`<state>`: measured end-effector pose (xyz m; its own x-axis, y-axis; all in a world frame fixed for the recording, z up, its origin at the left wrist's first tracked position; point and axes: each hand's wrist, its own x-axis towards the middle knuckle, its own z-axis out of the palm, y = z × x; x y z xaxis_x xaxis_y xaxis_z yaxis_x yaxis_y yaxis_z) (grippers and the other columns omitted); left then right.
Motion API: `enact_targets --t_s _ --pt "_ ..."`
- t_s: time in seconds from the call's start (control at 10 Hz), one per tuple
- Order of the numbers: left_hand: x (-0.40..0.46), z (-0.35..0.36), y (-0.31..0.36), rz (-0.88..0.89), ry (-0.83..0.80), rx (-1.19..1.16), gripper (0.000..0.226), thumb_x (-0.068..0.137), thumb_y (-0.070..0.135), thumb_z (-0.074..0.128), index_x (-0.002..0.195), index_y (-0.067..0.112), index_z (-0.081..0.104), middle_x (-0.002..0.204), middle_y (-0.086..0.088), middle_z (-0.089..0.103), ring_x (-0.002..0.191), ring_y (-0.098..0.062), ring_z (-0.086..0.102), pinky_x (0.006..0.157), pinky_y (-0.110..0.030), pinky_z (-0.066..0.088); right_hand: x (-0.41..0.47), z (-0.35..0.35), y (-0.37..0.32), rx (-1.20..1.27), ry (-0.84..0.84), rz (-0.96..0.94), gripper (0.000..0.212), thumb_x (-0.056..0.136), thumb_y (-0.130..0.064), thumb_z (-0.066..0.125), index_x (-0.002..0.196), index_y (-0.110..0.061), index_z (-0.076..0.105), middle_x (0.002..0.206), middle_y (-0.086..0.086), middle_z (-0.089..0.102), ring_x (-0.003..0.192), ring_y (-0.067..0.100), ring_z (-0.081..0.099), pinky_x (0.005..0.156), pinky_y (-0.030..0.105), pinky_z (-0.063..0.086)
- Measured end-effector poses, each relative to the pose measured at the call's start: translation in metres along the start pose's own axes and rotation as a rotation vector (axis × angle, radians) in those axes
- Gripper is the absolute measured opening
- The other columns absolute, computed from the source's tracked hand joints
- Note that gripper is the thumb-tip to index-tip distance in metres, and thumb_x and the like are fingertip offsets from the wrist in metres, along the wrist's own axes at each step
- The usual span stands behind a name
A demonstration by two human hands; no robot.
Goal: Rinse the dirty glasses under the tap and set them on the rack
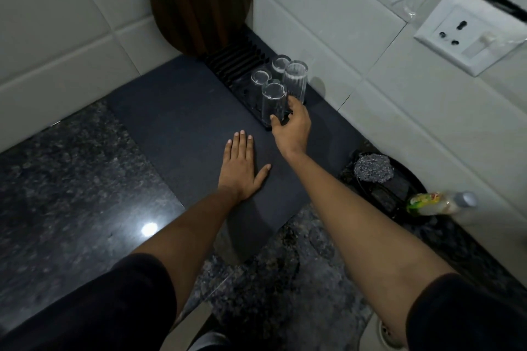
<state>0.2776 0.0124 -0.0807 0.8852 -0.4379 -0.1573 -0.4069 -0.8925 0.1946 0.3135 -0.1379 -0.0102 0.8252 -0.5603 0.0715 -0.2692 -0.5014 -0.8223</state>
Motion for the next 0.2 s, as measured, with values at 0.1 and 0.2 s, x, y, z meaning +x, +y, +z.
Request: enact_targets --t_s 0.1,0.2 --pt "-0.0036 -0.0030 0.0014 0.006 -0.017 -0.007 0.095 0.098 0.072 0.013 0.161 0.001 0.007 0.169 -0.022 0.003 0.158 -0.034 -0.003 0.127 -0.050 0.003 -0.0016 -0.0040 -0.0026 -0.001 -0.018 -0.002 0.064 0.085 -0.012 0.082 0.144 -0.009 0.057 0.141 0.006 0.061 0.131 0.021 0.058 0.110 0.042 0.051" --pt "0.0014 -0.0045 0.0029 0.004 -0.010 -0.027 0.095 0.098 0.071 0.017 0.161 0.001 0.007 0.169 -0.022 0.003 0.157 -0.035 -0.002 0.127 -0.051 0.003 0.0013 -0.0038 0.0027 0.005 -0.022 -0.022 0.062 0.085 -0.014 0.082 0.143 -0.011 0.058 0.141 0.004 0.062 0.131 0.020 0.059 0.109 0.042 0.053"
